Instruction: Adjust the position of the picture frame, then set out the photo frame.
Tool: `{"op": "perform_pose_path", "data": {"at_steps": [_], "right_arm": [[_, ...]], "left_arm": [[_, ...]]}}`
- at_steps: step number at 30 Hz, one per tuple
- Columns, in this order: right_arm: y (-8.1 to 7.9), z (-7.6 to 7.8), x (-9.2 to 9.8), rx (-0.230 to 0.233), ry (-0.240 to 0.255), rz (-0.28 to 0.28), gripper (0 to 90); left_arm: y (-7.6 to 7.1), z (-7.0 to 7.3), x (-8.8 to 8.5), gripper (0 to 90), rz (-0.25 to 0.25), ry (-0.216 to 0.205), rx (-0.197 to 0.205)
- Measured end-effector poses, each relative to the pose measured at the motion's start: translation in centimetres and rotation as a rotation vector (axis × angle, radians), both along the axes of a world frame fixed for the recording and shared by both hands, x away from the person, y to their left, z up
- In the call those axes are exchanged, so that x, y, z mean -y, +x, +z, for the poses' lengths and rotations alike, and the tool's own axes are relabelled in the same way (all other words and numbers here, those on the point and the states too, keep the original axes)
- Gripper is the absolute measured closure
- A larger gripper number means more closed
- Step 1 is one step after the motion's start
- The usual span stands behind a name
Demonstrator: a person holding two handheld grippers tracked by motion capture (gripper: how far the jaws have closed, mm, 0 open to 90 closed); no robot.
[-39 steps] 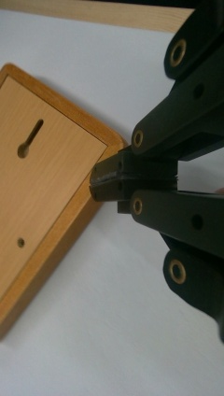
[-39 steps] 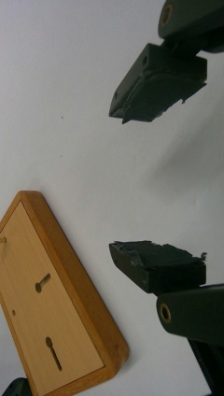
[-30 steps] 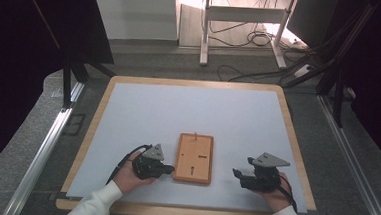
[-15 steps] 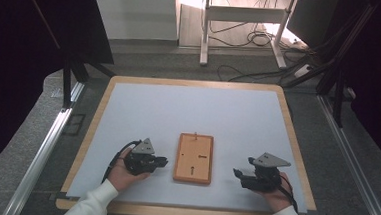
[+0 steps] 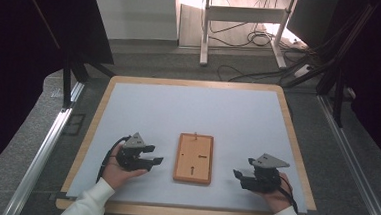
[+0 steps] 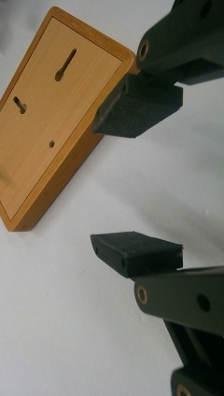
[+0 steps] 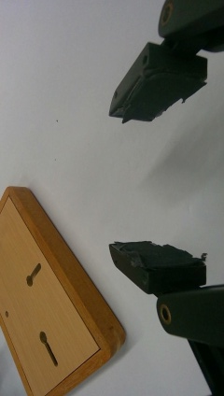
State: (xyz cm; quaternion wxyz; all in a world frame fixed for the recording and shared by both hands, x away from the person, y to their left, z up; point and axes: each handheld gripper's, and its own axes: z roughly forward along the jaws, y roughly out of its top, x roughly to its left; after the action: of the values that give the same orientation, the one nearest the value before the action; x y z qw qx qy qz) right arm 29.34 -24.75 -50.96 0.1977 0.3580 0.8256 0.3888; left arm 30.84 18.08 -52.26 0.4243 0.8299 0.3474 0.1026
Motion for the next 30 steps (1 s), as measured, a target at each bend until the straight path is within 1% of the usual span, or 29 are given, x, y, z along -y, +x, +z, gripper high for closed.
{"op": "perform_pose_path", "data": {"at_steps": [3,5,8,11,14,16,18,20,25,30], "right_arm": [[-0.1,0.1,-0.1,0.005,0.001,0.004,28.7],[-0.1,0.1,-0.2,0.008,-0.005,0.009,28.6],[-0.2,0.0,-0.1,0.006,-0.006,0.009,28.6],[-0.1,0.0,-0.1,0.004,-0.006,0.008,28.5],[-0.1,0.0,-0.2,0.006,-0.004,0.011,28.6],[0.0,0.0,-0.3,0.004,-0.005,0.013,28.5],[0.0,-0.1,-0.3,0.005,-0.007,0.015,28.5],[0.0,0.0,-0.4,0.004,-0.009,0.017,28.5],[0.0,-0.1,-0.5,0.004,-0.010,0.017,28.4],[0.0,-0.1,-0.5,0.004,-0.012,0.017,28.3]], "left_arm": [[0.1,0.0,-0.1,33.3,0.016,-0.009,-0.003],[0.3,0.0,-0.1,32.2,0.019,-0.019,-0.006],[0.4,0.1,0.1,31.0,0.014,-0.022,-0.009],[0.6,0.3,0.4,30.1,0.009,-0.023,0.004],[1.0,0.7,0.9,28.7,0.001,-0.033,0.022],[1.5,1.0,1.5,28.6,-0.004,-0.042,0.032],[2.0,1.2,2.0,28.2,-0.017,-0.034,0.040],[2.5,1.4,2.6,28.3,-0.028,-0.040,0.044],[3.8,1.7,4.7,29.2,-0.079,-0.011,0.063],[4.6,1.7,6.5,30.4,-0.113,0.023,0.076]]}}
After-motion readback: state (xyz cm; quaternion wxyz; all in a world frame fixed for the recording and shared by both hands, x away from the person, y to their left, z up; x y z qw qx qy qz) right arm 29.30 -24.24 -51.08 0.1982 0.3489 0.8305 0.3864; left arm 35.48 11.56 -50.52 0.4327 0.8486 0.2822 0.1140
